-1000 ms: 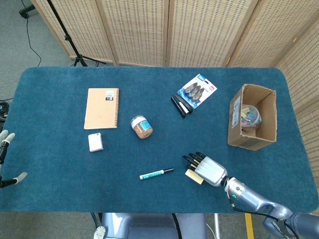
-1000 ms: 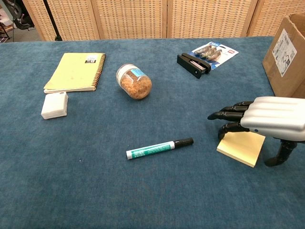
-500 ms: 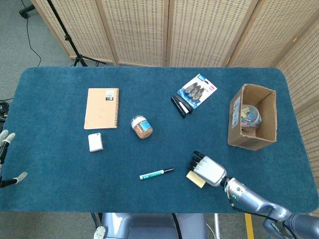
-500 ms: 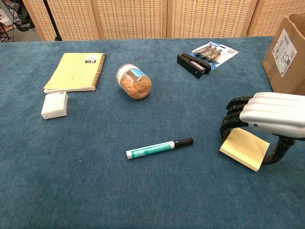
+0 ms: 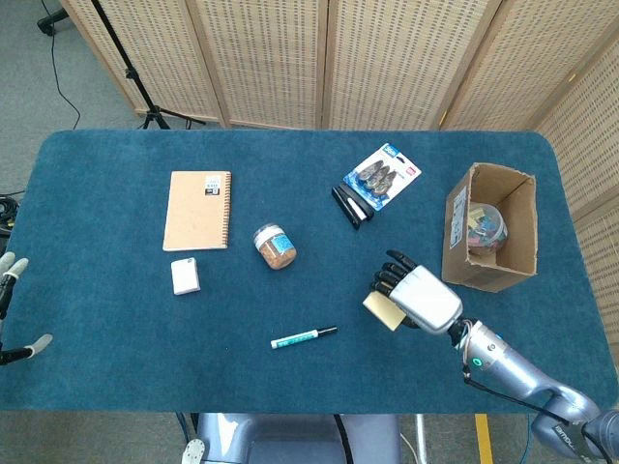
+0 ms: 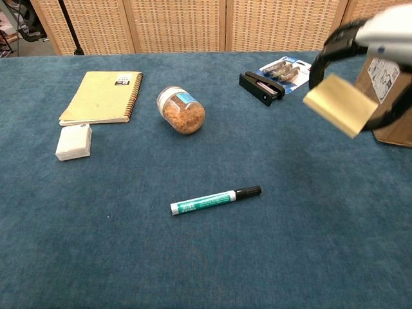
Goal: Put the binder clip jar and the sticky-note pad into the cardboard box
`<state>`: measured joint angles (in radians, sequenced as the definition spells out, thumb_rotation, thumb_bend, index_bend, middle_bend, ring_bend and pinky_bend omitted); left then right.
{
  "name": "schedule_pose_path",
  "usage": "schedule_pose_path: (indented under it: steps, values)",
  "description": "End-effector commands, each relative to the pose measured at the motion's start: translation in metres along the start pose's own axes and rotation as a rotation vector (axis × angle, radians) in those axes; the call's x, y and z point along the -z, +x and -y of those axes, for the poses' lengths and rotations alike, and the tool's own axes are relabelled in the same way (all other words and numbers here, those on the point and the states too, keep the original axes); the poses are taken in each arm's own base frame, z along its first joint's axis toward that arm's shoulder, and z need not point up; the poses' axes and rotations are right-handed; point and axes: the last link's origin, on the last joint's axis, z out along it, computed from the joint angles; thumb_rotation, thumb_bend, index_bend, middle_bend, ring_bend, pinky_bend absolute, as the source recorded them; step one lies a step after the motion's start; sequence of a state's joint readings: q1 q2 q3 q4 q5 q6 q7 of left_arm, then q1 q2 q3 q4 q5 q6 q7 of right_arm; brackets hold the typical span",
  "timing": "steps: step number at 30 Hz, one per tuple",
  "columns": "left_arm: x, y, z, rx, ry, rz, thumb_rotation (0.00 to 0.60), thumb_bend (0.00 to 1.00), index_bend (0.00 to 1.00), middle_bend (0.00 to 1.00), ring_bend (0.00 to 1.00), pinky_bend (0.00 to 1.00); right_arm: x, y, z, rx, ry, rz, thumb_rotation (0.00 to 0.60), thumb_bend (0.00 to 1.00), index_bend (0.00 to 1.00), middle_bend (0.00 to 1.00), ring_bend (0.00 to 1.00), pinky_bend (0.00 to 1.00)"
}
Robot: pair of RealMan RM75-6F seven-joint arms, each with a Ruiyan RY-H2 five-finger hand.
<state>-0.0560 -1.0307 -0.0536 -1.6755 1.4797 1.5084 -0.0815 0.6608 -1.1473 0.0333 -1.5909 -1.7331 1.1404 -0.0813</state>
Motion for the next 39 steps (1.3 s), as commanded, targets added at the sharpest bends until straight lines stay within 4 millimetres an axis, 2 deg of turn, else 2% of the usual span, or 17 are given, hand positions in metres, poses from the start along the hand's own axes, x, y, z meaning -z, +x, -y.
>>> schedule_pose_path:
  steps: [1, 3, 8, 10, 14, 23, 32, 35, 36, 38, 39]
  values:
    - [0.000, 0.000, 0.000, -0.001, -0.001, 0.000, 0.600, 0.00, 0.00, 0.00, 0.00, 0.00, -0.008, 0.038, -0.020, 0.038, -0.076, -0.069, 0.600, 0.18, 0.55, 0.48, 0.28, 0.16]
    - [0.000, 0.000, 0.000, -0.001, 0.000, 0.003, 0.600, 0.00, 0.00, 0.00, 0.00, 0.00, -0.012, 0.054, -0.040, 0.049, -0.151, -0.094, 0.600, 0.19, 0.55, 0.48, 0.28, 0.16]
    - [0.001, -0.001, -0.001, -0.004, -0.003, 0.006, 0.600, 0.00, 0.00, 0.00, 0.00, 0.00, -0.015, 0.071, -0.081, 0.023, -0.313, -0.096, 0.600, 0.21, 0.55, 0.48, 0.28, 0.16]
    - [0.000, -0.001, -0.001, -0.006, -0.002, 0.006, 0.600, 0.00, 0.00, 0.00, 0.00, 0.00, -0.013, 0.070, -0.096, 0.005, -0.373, -0.083, 0.600, 0.21, 0.55, 0.47, 0.28, 0.16]
    - [-0.001, -0.002, -0.002, -0.009, -0.001, 0.009, 0.600, 0.00, 0.00, 0.00, 0.00, 0.00, -0.003, 0.053, -0.125, 0.007, -0.480, -0.026, 0.600, 0.21, 0.55, 0.47, 0.28, 0.16]
    - [-0.002, -0.004, -0.002, -0.013, 0.005, 0.013, 0.600, 0.00, 0.00, 0.00, 0.00, 0.00, 0.008, 0.025, -0.151, 0.030, -0.558, 0.051, 0.600, 0.21, 0.55, 0.47, 0.28, 0.16]
    - [-0.002, -0.003, -0.002, -0.008, 0.008, 0.011, 0.600, 0.00, 0.00, 0.00, 0.00, 0.00, 0.011, 0.008, -0.158, 0.024, -0.590, 0.098, 0.600, 0.21, 0.55, 0.47, 0.28, 0.16]
    - [-0.002, -0.003, -0.002, -0.008, 0.008, 0.012, 0.600, 0.00, 0.00, 0.00, 0.00, 0.00, 0.011, 0.004, -0.159, 0.025, -0.594, 0.118, 0.600, 0.20, 0.55, 0.44, 0.28, 0.16]
    - [-0.002, -0.003, -0.002, -0.008, 0.008, 0.012, 0.600, 0.00, 0.00, 0.00, 0.00, 0.00, 0.011, 0.003, -0.159, 0.026, -0.594, 0.127, 0.600, 0.19, 0.51, 0.40, 0.27, 0.16]
    - [-0.002, -0.003, -0.001, -0.008, 0.009, 0.012, 0.600, 0.00, 0.00, 0.00, 0.00, 0.00, 0.012, 0.001, -0.159, 0.023, -0.599, 0.165, 0.600, 0.16, 0.37, 0.26, 0.22, 0.16]
    - [-0.002, -0.003, -0.001, -0.008, 0.010, 0.012, 0.600, 0.00, 0.00, 0.00, 0.00, 0.00, 0.012, 0.001, -0.159, 0.020, -0.603, 0.175, 0.600, 0.14, 0.25, 0.16, 0.16, 0.16]
